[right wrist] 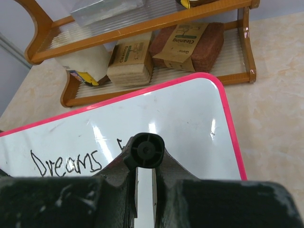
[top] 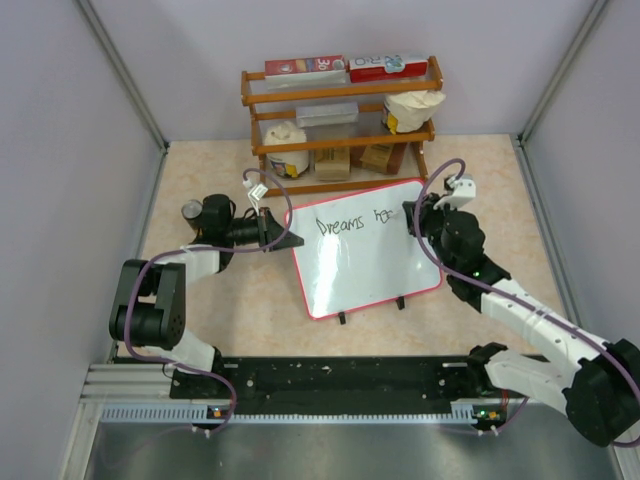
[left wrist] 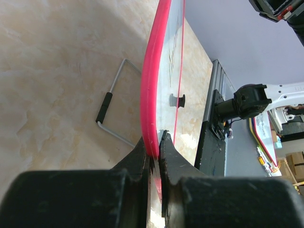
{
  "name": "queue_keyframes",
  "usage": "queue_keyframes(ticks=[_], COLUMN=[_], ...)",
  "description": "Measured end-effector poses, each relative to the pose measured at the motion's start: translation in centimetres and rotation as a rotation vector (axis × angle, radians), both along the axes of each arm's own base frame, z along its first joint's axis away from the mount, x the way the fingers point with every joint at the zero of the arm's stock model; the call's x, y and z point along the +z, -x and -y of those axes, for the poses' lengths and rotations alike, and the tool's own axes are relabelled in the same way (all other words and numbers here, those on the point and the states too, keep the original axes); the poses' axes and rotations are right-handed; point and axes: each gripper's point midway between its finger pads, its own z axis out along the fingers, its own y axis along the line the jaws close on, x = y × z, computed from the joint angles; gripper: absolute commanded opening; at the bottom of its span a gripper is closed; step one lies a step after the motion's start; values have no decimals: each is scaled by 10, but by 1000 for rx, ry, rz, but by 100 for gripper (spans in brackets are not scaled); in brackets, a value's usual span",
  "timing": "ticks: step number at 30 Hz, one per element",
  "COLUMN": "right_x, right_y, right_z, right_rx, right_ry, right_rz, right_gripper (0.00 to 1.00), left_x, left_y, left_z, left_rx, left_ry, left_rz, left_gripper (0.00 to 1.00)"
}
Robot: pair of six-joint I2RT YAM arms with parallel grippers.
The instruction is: Write a sentence on the whiteboard
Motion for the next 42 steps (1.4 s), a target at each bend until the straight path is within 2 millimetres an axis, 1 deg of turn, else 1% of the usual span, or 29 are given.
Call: queue_keyframes(ticks=[8, 14, 23, 26, 32, 42], right_x=[-3, -4, -4, 1, 18, 12], right_y=[2, 4, 5, 7, 10, 1], right_z=[4, 12, 15, 16, 20, 34], right_rx=[-15, -54, -65, -65, -75, -131], right_ry=[-8, -2, -3, -9, -36, -27], right_rz=[-9, -14, -15, -4, 41, 22], right_gripper=[0, 0, 0, 0, 0, 0], left_x=[0, 0, 0, 0, 1, 1], left_y=[0, 0, 0, 0, 0, 0], left_z=[0, 0, 0, 0, 1, 1], left_rx=[0, -1, -1, -3, -5, -8], left_ry=[0, 0, 0, 1, 0, 0], left_rz=[0, 0, 1, 3, 7, 10], left_gripper=[0, 0, 0, 0, 0, 0])
